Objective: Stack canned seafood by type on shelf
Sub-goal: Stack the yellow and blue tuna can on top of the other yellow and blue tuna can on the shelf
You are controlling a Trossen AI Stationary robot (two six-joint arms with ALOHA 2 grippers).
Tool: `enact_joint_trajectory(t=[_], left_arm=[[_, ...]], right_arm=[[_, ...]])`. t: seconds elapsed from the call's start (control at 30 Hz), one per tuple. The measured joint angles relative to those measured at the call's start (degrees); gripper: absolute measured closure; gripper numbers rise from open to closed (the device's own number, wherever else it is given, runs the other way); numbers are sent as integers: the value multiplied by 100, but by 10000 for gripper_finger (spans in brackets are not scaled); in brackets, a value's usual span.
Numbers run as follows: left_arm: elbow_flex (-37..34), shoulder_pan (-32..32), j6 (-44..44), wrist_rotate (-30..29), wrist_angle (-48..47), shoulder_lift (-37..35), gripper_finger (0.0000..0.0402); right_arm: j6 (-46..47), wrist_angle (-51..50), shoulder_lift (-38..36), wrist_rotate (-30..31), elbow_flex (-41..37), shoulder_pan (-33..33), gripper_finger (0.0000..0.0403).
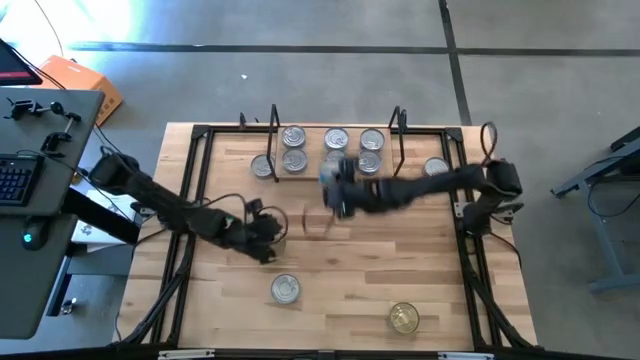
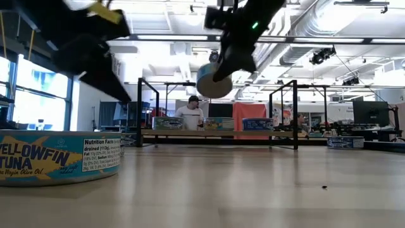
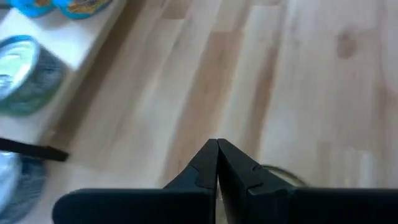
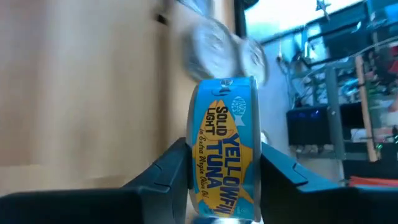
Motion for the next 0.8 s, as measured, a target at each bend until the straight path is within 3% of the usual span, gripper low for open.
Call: enact_joint_trajectory(t=[0.17, 0.33, 0.43, 0.67, 0.8], left_arm=[[-489, -410, -142, -284, 561, -13, 401], [-548, -569, -143, -558, 569, -14, 401], [-548, -590, -140, -703, 584, -14, 401], [-548, -590, -139, -741, 610, -12, 401], [-548, -590, -136, -741, 712, -12, 401]], right_arm=[[-820, 633, 101, -1161, 108, -1445, 282], [-1335, 855, 405, -1397, 101, -2225, 282], [-1624, 1171, 637, -1494, 101, -2415, 282], [-2079, 1493, 935, -1054, 101, -2390, 282], [-1892, 1361, 915, -1004, 101, -2365, 232]])
